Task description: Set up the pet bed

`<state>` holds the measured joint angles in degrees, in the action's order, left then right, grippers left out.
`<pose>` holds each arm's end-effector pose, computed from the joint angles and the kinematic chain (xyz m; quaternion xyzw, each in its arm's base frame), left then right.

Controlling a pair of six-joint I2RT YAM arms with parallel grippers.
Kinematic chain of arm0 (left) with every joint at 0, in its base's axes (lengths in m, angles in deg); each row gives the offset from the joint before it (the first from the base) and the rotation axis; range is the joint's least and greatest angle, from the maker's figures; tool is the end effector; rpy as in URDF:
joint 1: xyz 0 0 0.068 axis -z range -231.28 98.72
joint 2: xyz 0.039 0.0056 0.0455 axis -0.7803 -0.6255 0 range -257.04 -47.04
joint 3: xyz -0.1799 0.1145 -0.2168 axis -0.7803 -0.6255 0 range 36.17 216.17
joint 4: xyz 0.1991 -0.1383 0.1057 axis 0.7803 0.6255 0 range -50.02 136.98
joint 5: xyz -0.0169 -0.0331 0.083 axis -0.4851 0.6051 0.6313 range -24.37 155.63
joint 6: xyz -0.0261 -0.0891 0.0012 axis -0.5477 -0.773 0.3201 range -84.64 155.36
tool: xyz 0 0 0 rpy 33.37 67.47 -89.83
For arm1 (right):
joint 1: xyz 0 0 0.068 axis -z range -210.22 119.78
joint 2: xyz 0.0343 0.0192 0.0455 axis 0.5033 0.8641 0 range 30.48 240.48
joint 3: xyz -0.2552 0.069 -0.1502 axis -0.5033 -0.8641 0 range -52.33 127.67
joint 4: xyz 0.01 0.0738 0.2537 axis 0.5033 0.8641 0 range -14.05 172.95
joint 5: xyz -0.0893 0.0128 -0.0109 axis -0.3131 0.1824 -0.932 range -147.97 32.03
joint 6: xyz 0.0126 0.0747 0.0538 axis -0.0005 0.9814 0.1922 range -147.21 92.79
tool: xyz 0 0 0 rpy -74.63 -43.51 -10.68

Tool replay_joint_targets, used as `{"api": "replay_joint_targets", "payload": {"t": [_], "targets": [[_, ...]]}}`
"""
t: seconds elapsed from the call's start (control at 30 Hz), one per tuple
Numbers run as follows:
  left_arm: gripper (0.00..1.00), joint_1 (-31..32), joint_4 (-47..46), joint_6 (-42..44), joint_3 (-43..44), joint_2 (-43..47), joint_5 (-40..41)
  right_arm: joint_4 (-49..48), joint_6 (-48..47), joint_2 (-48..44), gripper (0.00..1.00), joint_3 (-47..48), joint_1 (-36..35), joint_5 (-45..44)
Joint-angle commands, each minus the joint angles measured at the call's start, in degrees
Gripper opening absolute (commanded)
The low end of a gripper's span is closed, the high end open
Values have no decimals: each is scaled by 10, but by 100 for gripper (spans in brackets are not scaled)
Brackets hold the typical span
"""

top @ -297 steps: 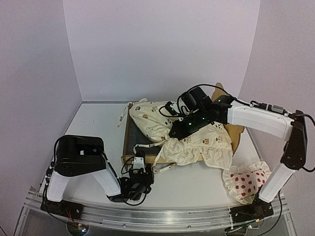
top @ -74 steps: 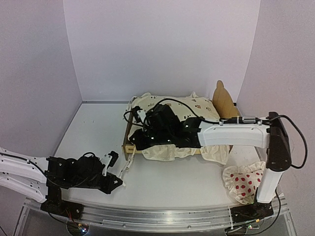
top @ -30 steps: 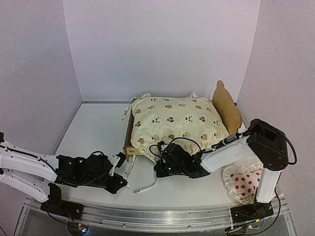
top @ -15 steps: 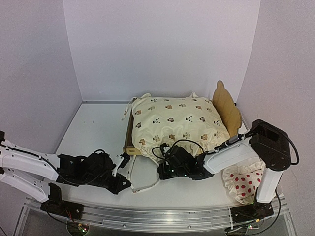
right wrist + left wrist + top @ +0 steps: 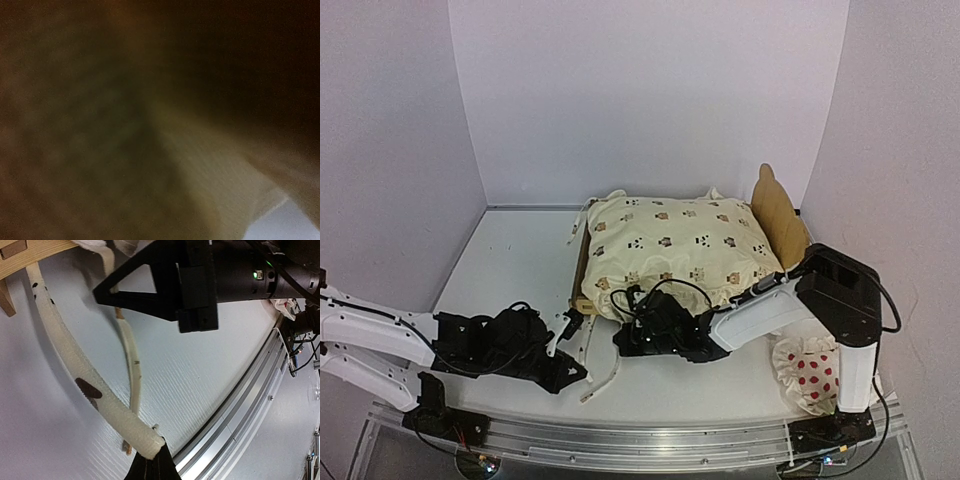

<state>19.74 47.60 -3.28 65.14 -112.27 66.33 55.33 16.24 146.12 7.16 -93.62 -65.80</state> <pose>0.0808 -0.2314 0.1749 0.2543 0.8842 -0.3170 0.2302 0.2179 0.4096 0.1167 -0.1229 0.8791 0.3304 0.3209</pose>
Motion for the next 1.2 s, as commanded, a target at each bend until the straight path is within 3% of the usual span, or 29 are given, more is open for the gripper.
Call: {"api": "replay_joint_targets", "payload": {"t": [0.0,0.43,1.0,1.17], "targets": [[0,-2,5,-3,41,6,-40,-82,71,55,0,25,-14,2],[0,-3,-81,-26,34,-35,-110,-384,123,117,0,-86,-16,-100],[0,-3,-172,-38,45,-155,-176,-392,87,124,0,-122,-17,-119],[14,-2,-145,-34,51,-160,-176,-392,84,127,0,-125,-17,-119]]}}
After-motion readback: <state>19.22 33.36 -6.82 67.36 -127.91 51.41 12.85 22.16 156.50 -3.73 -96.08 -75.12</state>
